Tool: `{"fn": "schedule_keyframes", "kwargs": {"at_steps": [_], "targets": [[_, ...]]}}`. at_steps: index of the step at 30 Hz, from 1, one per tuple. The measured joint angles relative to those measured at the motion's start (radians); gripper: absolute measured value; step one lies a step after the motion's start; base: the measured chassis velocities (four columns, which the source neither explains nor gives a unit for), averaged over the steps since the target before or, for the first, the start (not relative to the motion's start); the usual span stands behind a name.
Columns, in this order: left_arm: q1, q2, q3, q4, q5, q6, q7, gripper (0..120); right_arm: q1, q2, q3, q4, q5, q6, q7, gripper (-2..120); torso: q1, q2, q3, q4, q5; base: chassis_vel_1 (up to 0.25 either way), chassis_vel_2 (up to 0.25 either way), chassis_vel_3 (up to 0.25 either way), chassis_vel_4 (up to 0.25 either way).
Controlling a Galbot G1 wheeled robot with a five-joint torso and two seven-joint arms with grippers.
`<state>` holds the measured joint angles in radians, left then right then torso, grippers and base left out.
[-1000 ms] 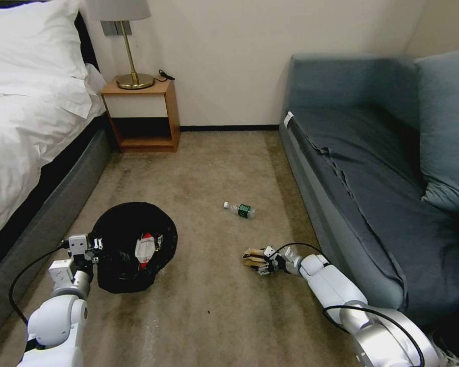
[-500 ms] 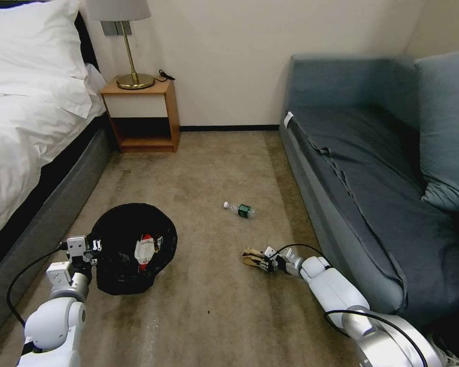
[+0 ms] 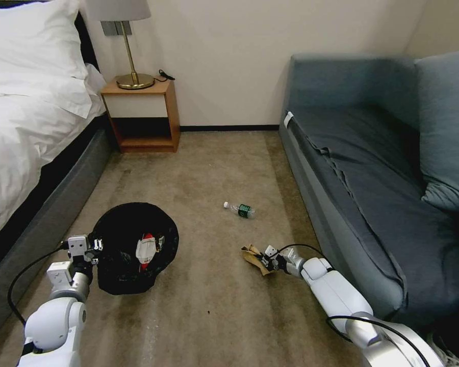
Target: Pick up the trash bin, then pick up the garbage on the floor and place it into the trash bin.
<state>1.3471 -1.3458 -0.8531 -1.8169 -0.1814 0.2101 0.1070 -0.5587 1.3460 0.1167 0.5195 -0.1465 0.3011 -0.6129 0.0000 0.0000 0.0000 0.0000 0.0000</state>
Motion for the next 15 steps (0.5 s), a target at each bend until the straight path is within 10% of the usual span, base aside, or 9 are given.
{"fn": "schedule_keyframes", "kwargs": {"at_steps": [15], "targets": [[-0.009, 0.003, 0.007, -0.014, -0.012, -0.001, 0.019, 5, 0.076, -0.119, -0.160, 0.255, 0.147, -0.025, -0.019, 0, 0.000, 0.000, 0.000, 0.0000, 0.0000, 0.000, 0.000, 0.000, 0.000]]}}
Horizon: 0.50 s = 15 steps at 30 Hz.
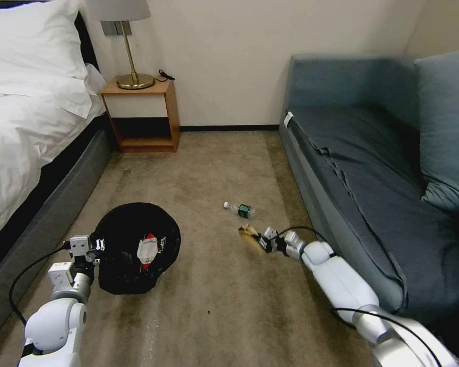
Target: Pick up the trash bin, then pick up the garbage on the floor and place it into the trash bin.
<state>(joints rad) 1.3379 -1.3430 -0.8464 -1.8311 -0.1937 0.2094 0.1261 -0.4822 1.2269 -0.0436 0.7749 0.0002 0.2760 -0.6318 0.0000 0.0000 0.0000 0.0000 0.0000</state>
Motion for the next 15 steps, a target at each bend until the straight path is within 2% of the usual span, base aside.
{"fn": "schedule_keyframes", "kwargs": {"at_steps": [9, 12, 13, 15], "targets": [[-0.011, 0.003, 0.005, 0.000, 0.005, 0.004, 0.003, 5, 0.111, -0.120, -0.174, 0.175, 0.169, -0.052, 0.015, 0, 0.000, 0.000, 0.000, 0.0000, 0.0001, 0.000, 0.000, 0.000, 0.000], [-0.013, 0.003, 0.006, 0.003, 0.005, 0.005, 0.002, 5, 0.177, -0.166, -0.275, 0.287, 0.275, -0.094, 0.043, 0, 0.000, 0.000, 0.000, -0.0003, 0.0000, 0.000, 0.000, 0.000, 0.000], [-0.013, 0.003, 0.006, 0.003, 0.005, 0.005, 0.002, 5, 0.177, -0.166, -0.275, 0.287, 0.275, -0.094, 0.043, 0, 0.000, 0.000, 0.000, -0.0003, 0.0000, 0.000, 0.000, 0.000, 0.000], [-0.011, 0.000, 0.006, 0.014, 0.009, 0.005, 0.001, 5, 0.257, -0.180, -0.386, 0.367, 0.369, -0.118, 0.072, 0, 0.000, 0.000, 0.000, -0.0001, 0.0001, 0.000, 0.000, 0.000, 0.000]]}}
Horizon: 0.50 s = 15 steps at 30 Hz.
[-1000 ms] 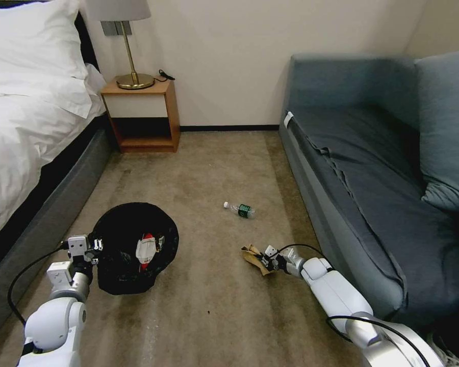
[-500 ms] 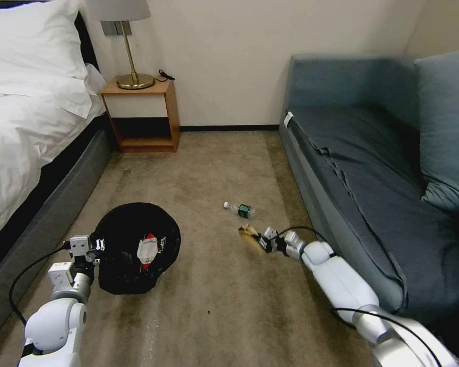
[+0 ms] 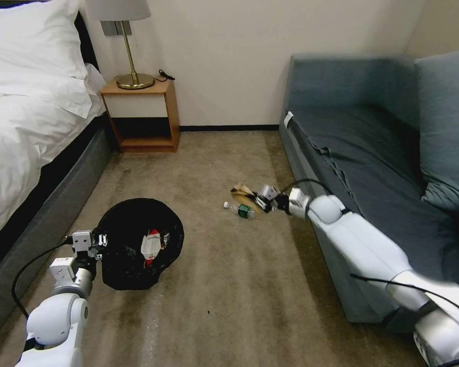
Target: Pick up the trash bin, then pick up the garbage on the floor and place it into the trash bin.
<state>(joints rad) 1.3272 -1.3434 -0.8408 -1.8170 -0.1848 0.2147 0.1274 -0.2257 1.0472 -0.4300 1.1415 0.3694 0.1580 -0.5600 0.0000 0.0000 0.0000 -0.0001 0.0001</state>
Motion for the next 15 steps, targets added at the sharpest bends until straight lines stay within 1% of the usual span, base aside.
{"fn": "schedule_keyframes", "kwargs": {"at_steps": [1, 2, 3, 4, 5, 7, 8, 9, 10, 12, 13, 14, 15], "targets": [[0.000, 0.000, 0.000, 0.000, 0.000, 0.000, 0.000, 5, 0.000, 0.000, 0.000, 0.000, 0.000, 0.000, 0.000, 0, 0.000, 0.000, 0.000, 0.0000, 0.0000, 0.000, 0.000, 0.000, 0.000], [0.000, -0.002, 0.000, 0.003, 0.002, 0.000, 0.000, 5, 0.021, 0.000, -0.027, 0.014, 0.017, -0.004, 0.004, 0, 0.000, 0.000, 0.000, 0.0001, -0.0003, 0.000, 0.000, 0.000, 0.000], [0.000, -0.007, -0.002, 0.008, 0.005, 0.000, -0.002, 5, 0.074, 0.009, -0.097, 0.042, 0.062, -0.015, 0.010, 0, 0.000, 0.000, 0.000, 0.0000, -0.0008, 0.000, 0.000, 0.000, 0.000], [0.000, -0.007, -0.002, 0.008, 0.005, 0.000, -0.002, 5, 0.074, 0.009, -0.097, 0.042, 0.062, -0.015, 0.010, 0, 0.000, 0.000, 0.000, 0.0000, -0.0008, 0.000, 0.000, 0.000, 0.000], [0.003, -0.013, -0.005, 0.009, 0.006, -0.001, -0.003, 5, 0.130, 0.047, -0.163, 0.058, 0.112, -0.030, 0.024, 0, 0.000, 0.000, 0.000, -0.0001, -0.0001, 0.000, 0.000, 0.000, 0.000], [0.004, -0.016, -0.005, 0.010, 0.004, -0.001, -0.001, 5, 0.174, 0.097, -0.207, 0.072, 0.157, -0.050, 0.043, 0, 0.000, 0.000, 0.000, 0.0004, -0.0006, 0.000, 0.000, 0.000, 0.000], [0.004, -0.016, -0.005, 0.010, 0.004, -0.001, -0.001, 5, 0.174, 0.097, -0.207, 0.072, 0.157, -0.050, 0.043, 0, 0.000, 0.000, 0.000, 0.0004, -0.0006, 0.000, 0.000, 0.000, 0.000], [0.005, -0.016, -0.005, 0.010, 0.002, -0.001, -0.001, 5, 0.197, 0.125, -0.234, 0.083, 0.185, -0.066, 0.059, 0, 0.000, 0.000, 0.000, 0.0008, -0.0006, 0.000, 0.000, 0.000, 0.000], [0.005, -0.016, -0.005, 0.010, 0.002, -0.001, -0.001, 5, 0.197, 0.125, -0.234, 0.083, 0.185, -0.066, 0.059, 0, 0.000, 0.000, 0.000, 0.0008, -0.0006, 0.000, 0.000, 0.000, 0.000], [0.006, -0.009, -0.010, 0.010, -0.003, 0.000, -0.002, 5, 0.236, 0.179, -0.283, 0.095, 0.222, -0.092, 0.086, 0, 0.000, 0.000, 0.000, 0.0006, -0.0006, 0.000, 0.000, 0.000, 0.000], [0.006, -0.007, -0.010, 0.010, -0.005, 0.000, -0.002, 5, 0.243, 0.195, -0.292, 0.094, 0.226, -0.095, 0.090, 0, 0.000, 0.000, 0.000, 0.0005, -0.0004, 0.000, 0.000, 0.000, 0.000], [0.006, -0.007, -0.010, 0.010, -0.005, 0.000, -0.002, 5, 0.243, 0.195, -0.292, 0.094, 0.226, -0.095, 0.090, 0, 0.000, 0.000, 0.000, 0.0005, -0.0004, 0.000, 0.000, 0.000, 0.000], [0.004, -0.003, -0.011, 0.009, -0.008, 0.000, -0.002, 5, 0.252, 0.224, -0.312, 0.085, 0.236, -0.099, 0.098, 0, 0.000, 0.000, 0.000, 0.0003, -0.0004, 0.000, 0.000, 0.000, 0.000]]}}
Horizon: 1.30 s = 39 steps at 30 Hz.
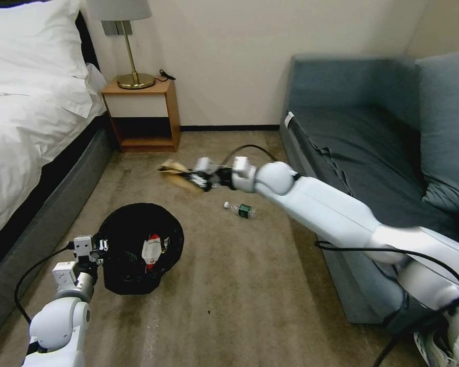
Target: Pick up the trash bin, then pick up the garbage on the floor and place it into the trash bin.
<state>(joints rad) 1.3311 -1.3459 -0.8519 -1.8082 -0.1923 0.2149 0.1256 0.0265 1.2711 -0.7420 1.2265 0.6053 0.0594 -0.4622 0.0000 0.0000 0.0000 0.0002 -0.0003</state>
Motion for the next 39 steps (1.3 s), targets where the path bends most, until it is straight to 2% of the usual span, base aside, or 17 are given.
{"fn": "schedule_keyframes", "kwargs": {"at_steps": [7, 21, 23, 25, 28, 33, 34, 36, 37, 39], "targets": [[-0.015, 0.014, -0.003, 0.000, -0.013, 0.005, -0.003, 5, -0.008, 0.068, -0.049, -0.039, 0.013, -0.002, 0.016, 0, 0.000, 0.000, 0.000, -0.0003, 0.0001, 0.000, 0.000, 0.000, 0.000], [-0.028, 0.028, -0.008, 0.015, -0.032, 0.006, -0.004, 5, -0.109, 0.211, -0.088, -0.194, -0.055, 0.039, 0.044, 0, 0.000, 0.000, 0.000, -0.0002, 0.0002, 0.000, 0.000, 0.000, 0.000], [-0.030, 0.028, -0.009, 0.021, -0.033, 0.006, -0.004, 5, -0.118, 0.226, -0.093, -0.204, -0.061, 0.041, 0.058, 4, 0.000, 0.000, 0.000, 0.0000, 0.0001, 0.000, 0.000, 0.000, 0.000], [-0.033, 0.030, -0.010, 0.029, -0.038, 0.006, -0.004, 5, -0.137, 0.253, -0.103, -0.220, -0.074, 0.048, 0.079, 16, 0.000, 0.000, 0.000, -0.0001, 0.0001, 0.000, 0.000, 0.000, 0.000], [-0.033, 0.031, -0.012, 0.030, -0.041, 0.005, -0.004, 5, -0.143, 0.261, -0.107, -0.224, -0.080, 0.049, 0.082, 22, 0.000, 0.000, 0.000, -0.0001, 0.0002, 0.000, 0.000, 0.000, 0.000], [-0.026, 0.034, -0.015, 0.048, -0.049, -0.001, -0.002, 5, -0.161, 0.287, -0.099, -0.249, -0.118, 0.056, 0.089, 42, 0.000, 0.000, 0.000, 0.0001, 0.0001, 0.000, 0.000, 0.000, 0.000], [-0.026, 0.034, -0.015, 0.048, -0.049, -0.001, -0.002, 5, -0.161, 0.287, -0.099, -0.249, -0.118, 0.056, 0.089, 42, 0.000, 0.000, 0.000, 0.0001, 0.0001, 0.000, 0.000, 0.000, 0.000], [-0.026, 0.041, -0.018, 0.054, -0.056, -0.003, -0.001, 5, -0.164, 0.286, -0.095, -0.251, -0.127, 0.058, 0.087, 56, 0.000, 0.000, 0.000, -0.0002, 0.0002, 0.000, 0.000, 0.000, 0.000], [-0.026, 0.041, -0.018, 0.054, -0.056, -0.003, -0.001, 5, -0.164, 0.286, -0.095, -0.251, -0.127, 0.058, 0.087, 56, 0.000, 0.000, 0.000, -0.0002, 0.0002, 0.000, 0.000, 0.000, 0.000], [-0.028, 0.044, -0.019, 0.054, -0.059, -0.003, 0.001, 5, -0.165, 0.283, -0.093, -0.247, -0.127, 0.058, 0.088, 67, 0.000, 0.000, 0.000, -0.0003, 0.0003, 0.000, 0.000, 0.000, 0.000]]}}
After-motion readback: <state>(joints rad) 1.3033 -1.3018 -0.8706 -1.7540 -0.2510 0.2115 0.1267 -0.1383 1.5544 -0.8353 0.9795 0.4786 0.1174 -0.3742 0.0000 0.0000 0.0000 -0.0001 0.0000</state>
